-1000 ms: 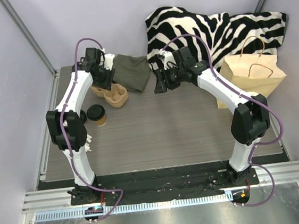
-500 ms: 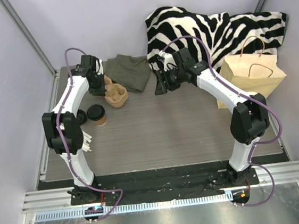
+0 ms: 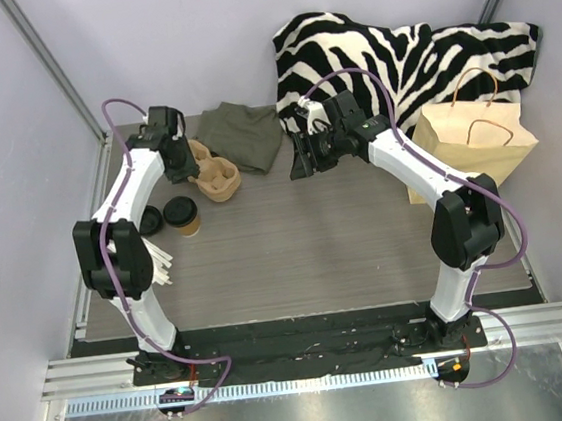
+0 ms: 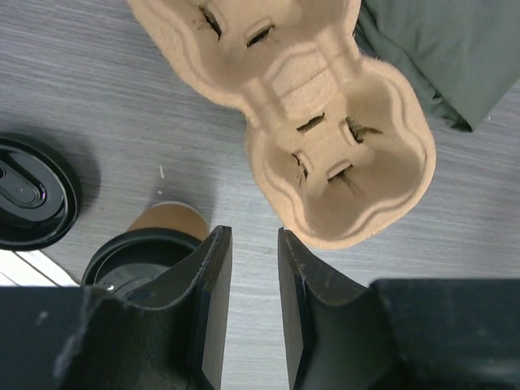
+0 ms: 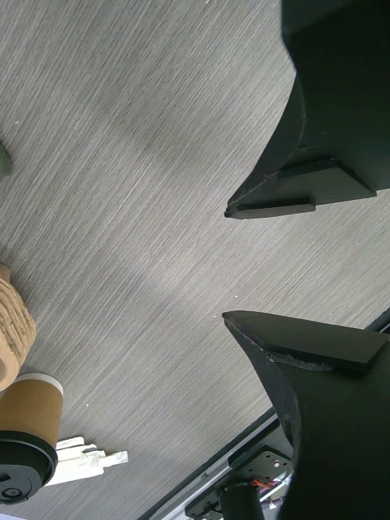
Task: Pack the takeout coffee
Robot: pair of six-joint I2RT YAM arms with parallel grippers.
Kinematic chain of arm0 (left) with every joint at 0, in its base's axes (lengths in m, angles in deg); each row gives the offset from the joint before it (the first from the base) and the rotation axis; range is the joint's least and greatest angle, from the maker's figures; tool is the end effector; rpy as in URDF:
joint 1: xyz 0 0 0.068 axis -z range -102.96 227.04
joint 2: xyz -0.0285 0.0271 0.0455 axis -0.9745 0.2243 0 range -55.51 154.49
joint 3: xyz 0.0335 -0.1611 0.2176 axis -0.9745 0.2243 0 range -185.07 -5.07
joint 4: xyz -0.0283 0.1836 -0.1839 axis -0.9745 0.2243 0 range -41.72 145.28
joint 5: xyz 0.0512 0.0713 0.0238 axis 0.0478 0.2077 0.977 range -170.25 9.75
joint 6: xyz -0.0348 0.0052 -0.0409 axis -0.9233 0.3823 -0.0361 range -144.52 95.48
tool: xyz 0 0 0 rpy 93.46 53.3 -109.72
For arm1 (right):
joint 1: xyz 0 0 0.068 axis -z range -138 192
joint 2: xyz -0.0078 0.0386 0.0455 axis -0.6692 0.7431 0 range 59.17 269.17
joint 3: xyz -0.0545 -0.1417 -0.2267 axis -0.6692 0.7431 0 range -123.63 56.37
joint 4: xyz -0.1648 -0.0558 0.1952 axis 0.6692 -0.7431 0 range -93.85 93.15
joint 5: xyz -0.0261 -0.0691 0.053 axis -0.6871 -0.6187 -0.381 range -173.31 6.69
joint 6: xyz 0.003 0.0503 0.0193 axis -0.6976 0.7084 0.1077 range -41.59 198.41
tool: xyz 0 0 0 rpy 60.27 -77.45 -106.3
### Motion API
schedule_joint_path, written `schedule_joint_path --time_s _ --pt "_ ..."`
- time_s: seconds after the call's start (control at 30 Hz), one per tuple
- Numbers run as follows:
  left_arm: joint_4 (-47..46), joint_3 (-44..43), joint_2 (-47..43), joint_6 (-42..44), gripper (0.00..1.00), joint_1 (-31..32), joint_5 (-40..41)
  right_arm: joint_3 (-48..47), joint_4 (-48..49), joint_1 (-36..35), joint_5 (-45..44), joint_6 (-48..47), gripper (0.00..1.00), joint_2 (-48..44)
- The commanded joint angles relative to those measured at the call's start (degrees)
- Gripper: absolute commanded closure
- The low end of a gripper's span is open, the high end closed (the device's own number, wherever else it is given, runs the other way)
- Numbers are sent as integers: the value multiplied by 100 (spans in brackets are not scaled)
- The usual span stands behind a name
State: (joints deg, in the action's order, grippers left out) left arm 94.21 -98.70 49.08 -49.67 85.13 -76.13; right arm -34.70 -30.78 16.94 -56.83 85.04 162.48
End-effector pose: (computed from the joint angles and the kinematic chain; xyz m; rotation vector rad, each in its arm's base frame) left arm 0.3946 -0.0536 0.2895 -0.4076 2.5325 -0.1297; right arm 0.3613 0.1865 0.3007 -0.6106 2.3398 0.8094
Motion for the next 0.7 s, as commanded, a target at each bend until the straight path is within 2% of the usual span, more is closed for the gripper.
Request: schedule_joint_path --time_s 0.0,0.67 --pt "-304 -305 148 -122 67 -1 89 -43 194 -17 59 49 43 -21" --pt "-585 -543 764 -34 73 -1 177 -60 238 -25 138 136 43 84"
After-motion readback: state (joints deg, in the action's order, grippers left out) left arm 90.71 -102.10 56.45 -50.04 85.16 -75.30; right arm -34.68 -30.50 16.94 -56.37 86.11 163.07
